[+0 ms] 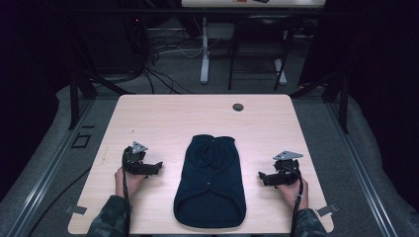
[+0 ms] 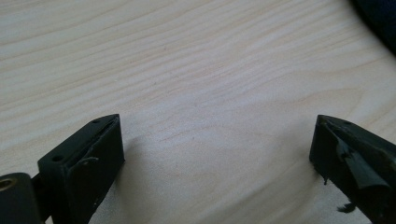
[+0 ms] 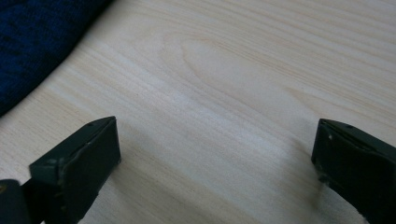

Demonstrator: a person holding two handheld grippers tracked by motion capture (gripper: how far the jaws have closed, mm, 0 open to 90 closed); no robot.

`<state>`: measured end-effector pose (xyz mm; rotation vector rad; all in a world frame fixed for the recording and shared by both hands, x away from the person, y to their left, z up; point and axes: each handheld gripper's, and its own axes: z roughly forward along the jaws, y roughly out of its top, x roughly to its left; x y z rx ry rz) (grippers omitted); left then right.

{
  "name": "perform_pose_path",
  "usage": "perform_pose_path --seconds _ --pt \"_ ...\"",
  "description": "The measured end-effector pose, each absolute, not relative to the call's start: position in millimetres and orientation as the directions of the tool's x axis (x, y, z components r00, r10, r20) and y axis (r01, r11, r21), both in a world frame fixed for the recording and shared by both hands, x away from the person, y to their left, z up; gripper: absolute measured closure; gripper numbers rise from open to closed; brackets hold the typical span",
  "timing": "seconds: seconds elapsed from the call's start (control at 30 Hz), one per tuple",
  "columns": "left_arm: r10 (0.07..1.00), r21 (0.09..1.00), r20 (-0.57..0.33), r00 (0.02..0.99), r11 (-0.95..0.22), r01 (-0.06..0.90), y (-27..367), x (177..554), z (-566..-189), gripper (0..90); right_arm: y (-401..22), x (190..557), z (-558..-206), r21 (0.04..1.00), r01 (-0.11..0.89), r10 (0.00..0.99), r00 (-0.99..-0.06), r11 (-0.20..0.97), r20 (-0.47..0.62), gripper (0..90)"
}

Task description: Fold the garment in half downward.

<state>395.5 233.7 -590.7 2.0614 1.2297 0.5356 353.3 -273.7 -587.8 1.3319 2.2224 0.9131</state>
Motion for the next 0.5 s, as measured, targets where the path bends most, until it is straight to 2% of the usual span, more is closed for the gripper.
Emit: perform_pose_path --seconds 0.1,0.17,0.5 --pt "0.87 0.721 0.033 0.491 -0.361 0.592 227.8 394.3 -587.5 2.5 -274.0 353.3 -587.0 0.704 0.627 0.88 -0.474 0.333 0.005 2.7" --pt "0.865 0.723 -0.009 0.502 -0.341 0.601 224.9 395.6 -583.9 1.5 -273.1 353.7 -586.2 0.704 0.633 0.883 -0.47 0.321 0.02 2.6" --pt "0.843 0.746 -0.054 0.535 -0.322 0.583 213.2 400.3 -569.6 0.0 -262.0 360.3 -570.6 0.704 0.632 0.861 -0.506 0.323 0.059 2.3"
